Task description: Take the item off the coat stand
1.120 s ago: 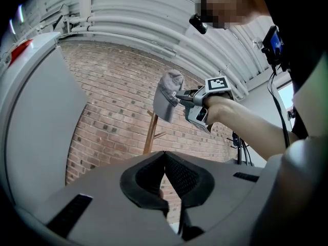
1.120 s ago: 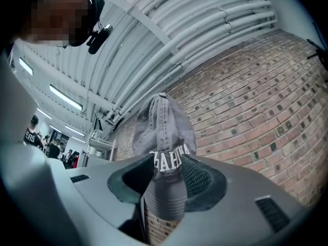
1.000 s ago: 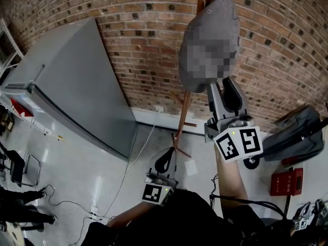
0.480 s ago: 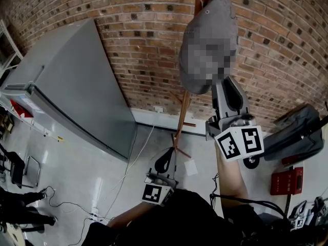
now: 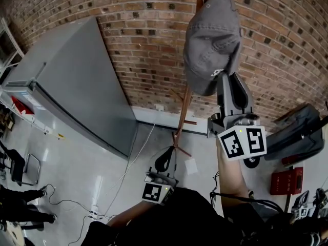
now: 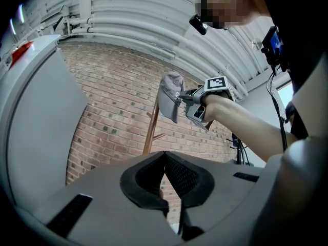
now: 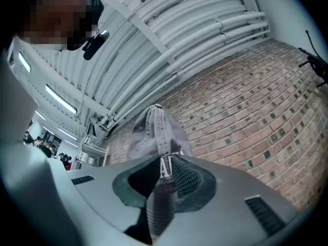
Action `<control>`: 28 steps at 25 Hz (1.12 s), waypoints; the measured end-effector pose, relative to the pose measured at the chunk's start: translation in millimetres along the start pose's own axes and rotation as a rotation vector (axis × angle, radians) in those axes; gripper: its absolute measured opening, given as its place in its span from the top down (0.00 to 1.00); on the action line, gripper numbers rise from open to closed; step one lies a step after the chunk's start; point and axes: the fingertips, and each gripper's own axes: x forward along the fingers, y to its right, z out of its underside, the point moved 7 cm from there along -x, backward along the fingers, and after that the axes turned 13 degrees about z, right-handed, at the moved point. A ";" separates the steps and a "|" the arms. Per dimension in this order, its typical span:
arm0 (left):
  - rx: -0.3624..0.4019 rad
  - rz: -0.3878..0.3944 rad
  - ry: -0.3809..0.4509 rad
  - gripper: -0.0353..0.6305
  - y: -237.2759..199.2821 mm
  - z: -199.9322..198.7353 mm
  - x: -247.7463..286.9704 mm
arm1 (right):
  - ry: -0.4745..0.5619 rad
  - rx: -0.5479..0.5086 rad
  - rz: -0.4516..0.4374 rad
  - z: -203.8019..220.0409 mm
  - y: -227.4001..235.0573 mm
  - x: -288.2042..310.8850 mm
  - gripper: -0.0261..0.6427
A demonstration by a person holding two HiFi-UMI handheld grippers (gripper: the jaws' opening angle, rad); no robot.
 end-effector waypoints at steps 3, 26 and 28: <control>0.008 -0.009 -0.008 0.92 0.3 1.9 -2.6 | 0.016 0.008 0.004 -5.7 -1.1 0.4 0.85; -0.016 -0.009 0.033 0.92 0.8 -3.9 -11.1 | 0.136 0.018 0.017 -34.3 -10.0 -9.7 0.85; -0.012 -0.007 0.037 0.92 0.1 -5.0 -11.5 | 0.151 0.017 0.015 -37.6 -11.2 -9.4 0.85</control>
